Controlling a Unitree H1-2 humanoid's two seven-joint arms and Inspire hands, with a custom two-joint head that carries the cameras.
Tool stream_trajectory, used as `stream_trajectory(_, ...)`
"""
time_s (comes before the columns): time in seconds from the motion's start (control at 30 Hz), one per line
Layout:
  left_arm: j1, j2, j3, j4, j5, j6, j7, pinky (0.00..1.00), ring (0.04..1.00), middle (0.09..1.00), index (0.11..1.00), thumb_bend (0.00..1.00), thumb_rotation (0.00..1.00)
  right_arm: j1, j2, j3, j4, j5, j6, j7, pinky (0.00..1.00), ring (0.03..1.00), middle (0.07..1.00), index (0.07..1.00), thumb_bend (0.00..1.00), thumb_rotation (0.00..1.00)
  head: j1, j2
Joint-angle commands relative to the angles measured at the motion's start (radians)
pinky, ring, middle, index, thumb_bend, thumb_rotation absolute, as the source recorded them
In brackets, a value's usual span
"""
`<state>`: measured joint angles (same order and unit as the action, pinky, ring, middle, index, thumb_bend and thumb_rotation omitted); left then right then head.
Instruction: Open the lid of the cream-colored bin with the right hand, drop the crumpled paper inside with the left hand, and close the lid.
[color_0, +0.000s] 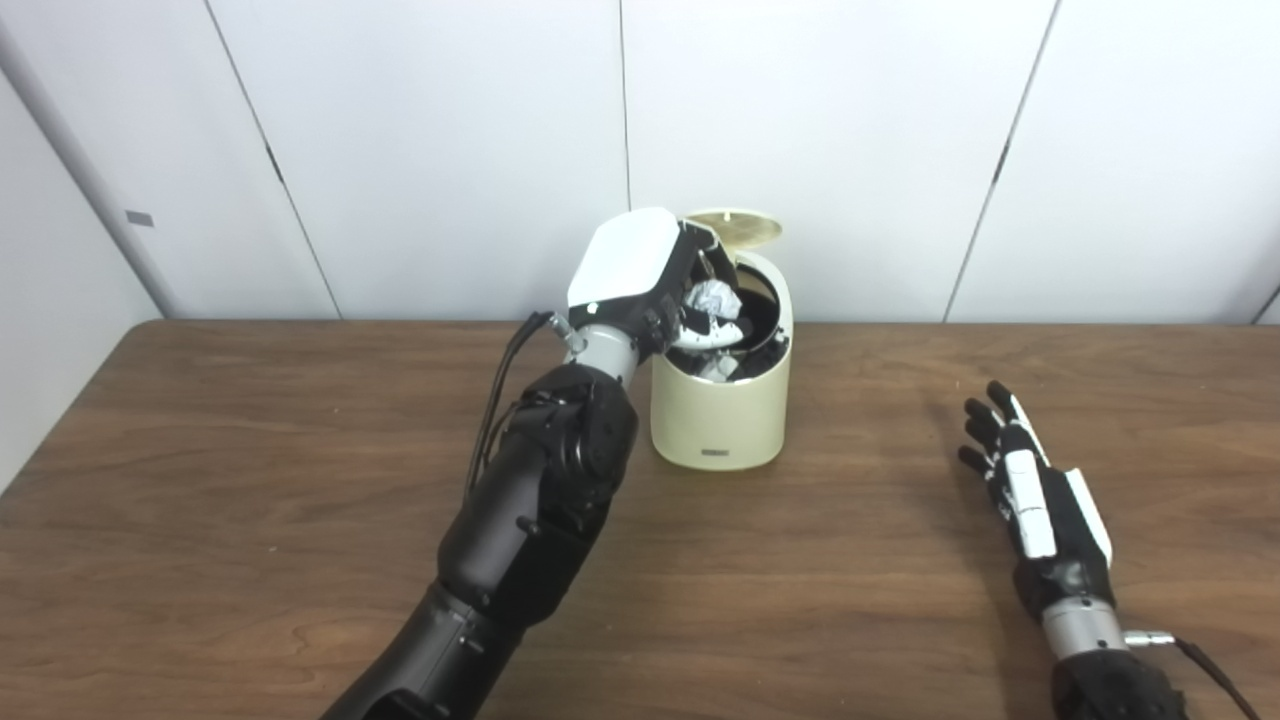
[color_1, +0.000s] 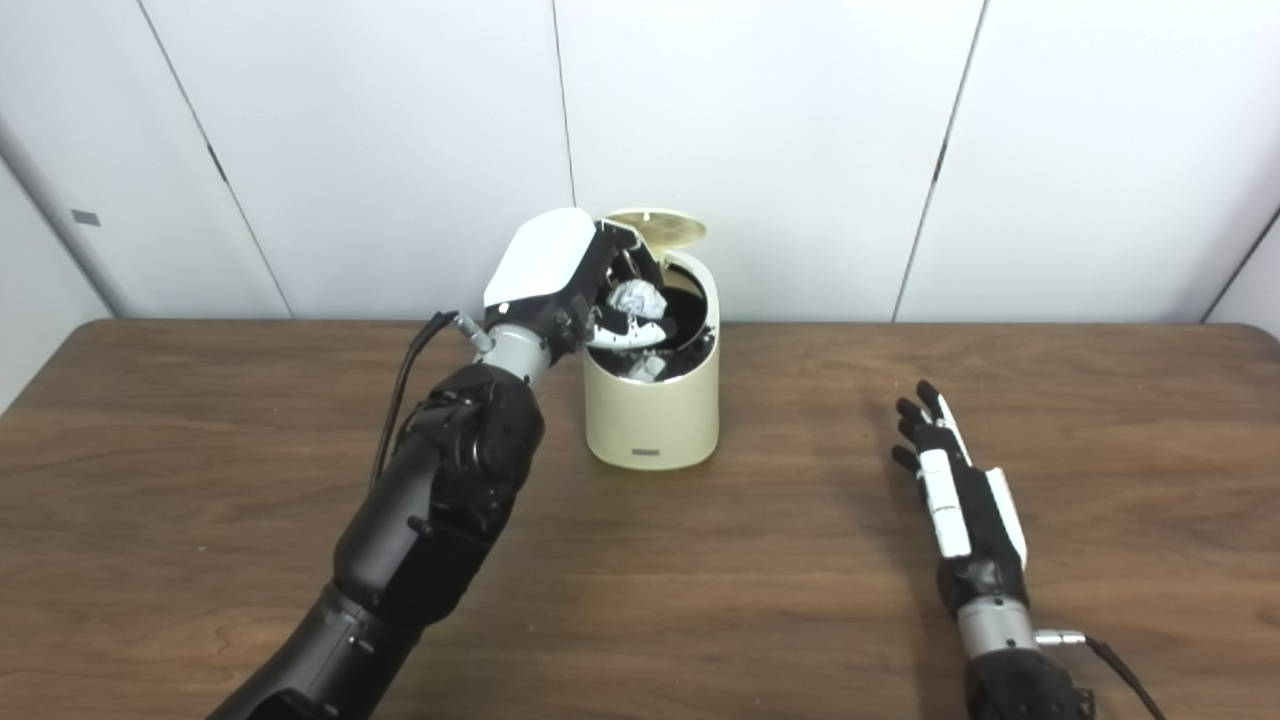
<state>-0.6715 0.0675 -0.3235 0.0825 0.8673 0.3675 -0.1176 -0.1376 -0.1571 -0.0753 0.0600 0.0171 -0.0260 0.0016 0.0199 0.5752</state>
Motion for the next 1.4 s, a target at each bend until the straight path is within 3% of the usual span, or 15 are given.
stream_trajectory(0.0, -0.059, -0.007, 0.000, 0.008, 0.002, -0.032, 0.049, 0.29, 0.377, 0.479, 0.533, 0.47, 0.00, -0.007, -0.003, 0.000, 0.010, 0.001, -0.014, 0.008, 0.89, 0.942, 0.931, 0.974, 0.59, 1.00, 0.002, 0.000)
stream_trajectory(0.27, -0.062, -0.008, -0.009, 0.053, -0.006, -0.060, 0.099, 0.28, 0.368, 0.481, 0.520, 0.47, 0.00, -0.010, -0.005, -0.001, 0.013, 0.002, -0.020, 0.009, 0.89, 0.937, 0.923, 0.974, 0.58, 1.00, 0.002, 0.000)
stream_trajectory(0.53, -0.060, 0.000, -0.025, 0.067, 0.000, -0.065, 0.125, 0.28, 0.397, 0.525, 0.515, 0.47, 0.00, -0.011, -0.005, -0.004, 0.005, 0.019, -0.001, 0.016, 0.90, 0.929, 0.902, 0.946, 0.59, 1.00, 0.002, 0.004)
stream_trajectory(0.73, -0.061, 0.005, -0.037, 0.062, 0.011, -0.056, 0.122, 0.28, 0.403, 0.502, 0.519, 0.47, 0.00, -0.006, -0.009, -0.001, -0.012, 0.015, 0.013, 0.015, 0.89, 0.919, 0.888, 0.933, 0.57, 1.00, 0.005, 0.009)
stream_trajectory(0.9, -0.058, 0.004, -0.036, 0.046, 0.005, -0.044, 0.108, 0.33, 0.458, 0.519, 0.511, 0.48, 0.00, -0.007, -0.007, -0.006, -0.012, 0.028, 0.018, 0.016, 0.89, 0.911, 0.877, 0.925, 0.57, 1.00, 0.006, 0.010)
stream_trajectory(1.03, -0.057, 0.007, -0.039, 0.036, 0.010, -0.037, 0.100, 0.44, 0.458, 0.523, 0.493, 0.50, 0.00, -0.005, -0.009, -0.004, -0.016, 0.028, 0.021, 0.018, 0.88, 0.907, 0.869, 0.923, 0.57, 1.00, 0.008, 0.011)
stream_trajectory(1.13, -0.057, 0.009, -0.038, 0.033, 0.008, -0.037, 0.101, 0.46, 0.560, 0.537, 0.485, 0.52, 0.00, -0.006, -0.010, -0.003, -0.017, 0.027, 0.024, 0.017, 0.89, 0.909, 0.869, 0.926, 0.57, 1.00, 0.009, 0.012)
stream_trajectory(1.23, -0.057, 0.010, -0.039, 0.026, 0.009, -0.033, 0.094, 0.51, 0.629, 0.668, 0.492, 0.52, 0.04, -0.006, -0.011, -0.002, -0.018, 0.022, 0.025, 0.012, 0.87, 0.902, 0.862, 0.926, 0.57, 1.00, 0.010, 0.013)
stream_trajectory(1.37, -0.058, 0.011, -0.041, 0.022, 0.012, -0.031, 0.092, 0.55, 0.665, 0.712, 0.494, 0.52, 0.04, -0.008, -0.010, -0.005, -0.006, 0.032, 0.017, 0.014, 0.88, 0.902, 0.862, 0.929, 0.57, 1.00, 0.010, 0.013)
